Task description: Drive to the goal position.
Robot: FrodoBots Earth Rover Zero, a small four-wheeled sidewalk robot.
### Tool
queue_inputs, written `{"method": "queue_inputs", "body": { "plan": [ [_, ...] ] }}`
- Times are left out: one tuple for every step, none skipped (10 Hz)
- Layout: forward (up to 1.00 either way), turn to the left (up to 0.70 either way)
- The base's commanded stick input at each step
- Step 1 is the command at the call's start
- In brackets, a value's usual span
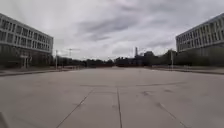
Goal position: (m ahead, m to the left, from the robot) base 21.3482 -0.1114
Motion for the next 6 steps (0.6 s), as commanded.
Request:
{"method": "queue_inputs", "body": {
  "plan": [
    [0.70, -0.18],
    [0.70, -0.02],
    [0.70, 0.00],
    [0.70, 0.00],
    [0.70, 0.00],
    [0.70, 0.00]
  ]
}}
